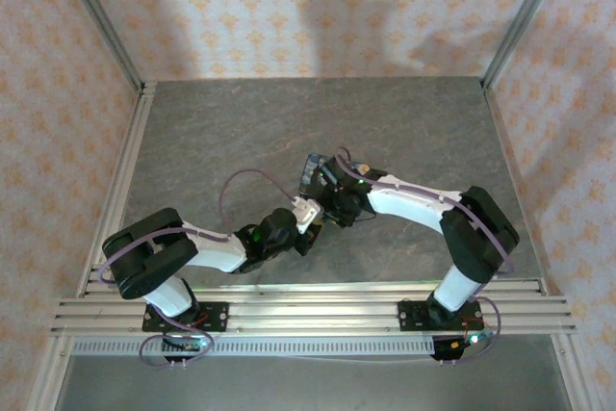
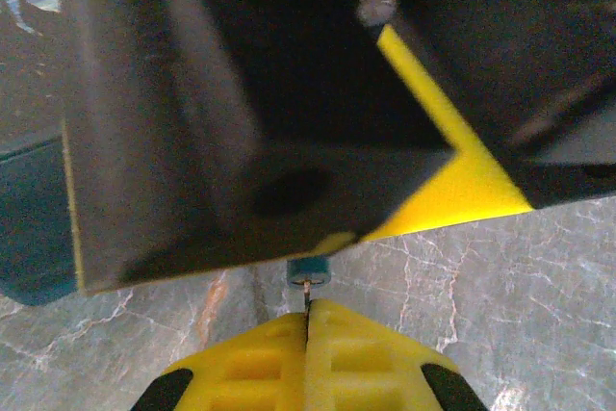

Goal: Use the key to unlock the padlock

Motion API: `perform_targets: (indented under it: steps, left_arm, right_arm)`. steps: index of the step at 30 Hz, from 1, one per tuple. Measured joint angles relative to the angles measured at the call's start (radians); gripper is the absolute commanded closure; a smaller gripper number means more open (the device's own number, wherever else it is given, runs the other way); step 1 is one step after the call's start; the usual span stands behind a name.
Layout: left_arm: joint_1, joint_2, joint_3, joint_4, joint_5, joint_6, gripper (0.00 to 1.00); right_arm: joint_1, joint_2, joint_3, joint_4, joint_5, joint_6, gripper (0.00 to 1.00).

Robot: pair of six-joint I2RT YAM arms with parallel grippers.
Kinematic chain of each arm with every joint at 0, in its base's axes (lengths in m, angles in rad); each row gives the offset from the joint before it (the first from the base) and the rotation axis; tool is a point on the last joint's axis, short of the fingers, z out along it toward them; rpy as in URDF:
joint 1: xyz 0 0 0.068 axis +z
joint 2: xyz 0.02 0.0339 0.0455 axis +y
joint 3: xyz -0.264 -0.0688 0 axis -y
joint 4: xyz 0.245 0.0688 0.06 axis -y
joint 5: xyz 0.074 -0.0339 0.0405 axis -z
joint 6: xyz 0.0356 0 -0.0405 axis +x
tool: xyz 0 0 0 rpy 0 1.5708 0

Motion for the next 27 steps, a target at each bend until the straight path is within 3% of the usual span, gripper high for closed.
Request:
perform_targets:
  steps: [14,27]
  left_arm:
    - [0.032,0.014,-0.024,0.021,0.003,-0.07,1.0]
    - [0.034,0.013,-0.045,0.04,0.023,-0.096,1.0]
  right_arm:
    - [0.001,-0.219,-0.106,0.008,0.078,0.028,0.44]
    - [0.042,-0.171,-0.134,0.111,0.082,0.095,0.5]
